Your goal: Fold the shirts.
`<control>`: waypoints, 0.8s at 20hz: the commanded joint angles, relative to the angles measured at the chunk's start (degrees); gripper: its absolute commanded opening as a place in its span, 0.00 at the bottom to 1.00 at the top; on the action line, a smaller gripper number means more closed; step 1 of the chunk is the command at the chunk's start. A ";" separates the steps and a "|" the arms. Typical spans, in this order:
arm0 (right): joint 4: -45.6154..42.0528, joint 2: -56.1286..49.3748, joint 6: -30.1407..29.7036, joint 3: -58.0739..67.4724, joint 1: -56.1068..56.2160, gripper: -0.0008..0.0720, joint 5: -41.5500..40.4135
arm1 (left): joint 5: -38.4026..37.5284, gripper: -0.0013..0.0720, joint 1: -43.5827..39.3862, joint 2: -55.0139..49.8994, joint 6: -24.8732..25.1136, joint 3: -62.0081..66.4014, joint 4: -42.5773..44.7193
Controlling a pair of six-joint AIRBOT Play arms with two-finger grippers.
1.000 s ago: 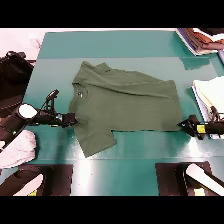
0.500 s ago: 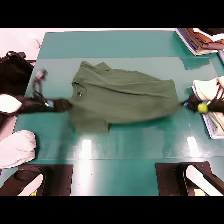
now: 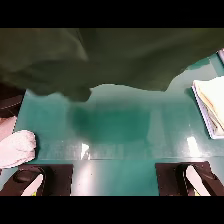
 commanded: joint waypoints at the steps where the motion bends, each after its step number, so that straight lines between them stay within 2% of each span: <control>1: -8.81 -3.45 5.05 17.94 0.07 0.04 9.46 | 2.45 0.05 0.02 0.04 -0.17 11.15 5.79; 3: -8.85 -6.10 6.64 21.42 0.07 0.04 12.90 | 1.31 0.05 0.02 -0.98 -0.48 10.82 7.23; 5: -8.52 -7.82 7.82 19.58 0.07 0.04 14.43 | -6.23 0.05 0.02 -5.27 -1.16 10.78 7.39; 8: -8.61 -10.16 7.87 9.55 0.09 0.04 15.17 | -17.35 0.05 0.02 -14.43 -1.25 6.75 7.30; 11: -9.35 -16.06 7.43 1.51 2.67 0.04 15.56 | -18.08 0.05 0.02 -22.51 -1.53 -4.74 5.42; 13: -12.96 -21.90 7.39 -3.34 6.64 0.04 15.63 | -17.11 0.05 0.02 -28.55 -1.51 -12.33 2.62; 16: -18.38 -32.09 7.39 -10.12 11.19 0.04 15.91 | -12.39 0.05 0.04 -38.10 -1.53 -20.20 2.80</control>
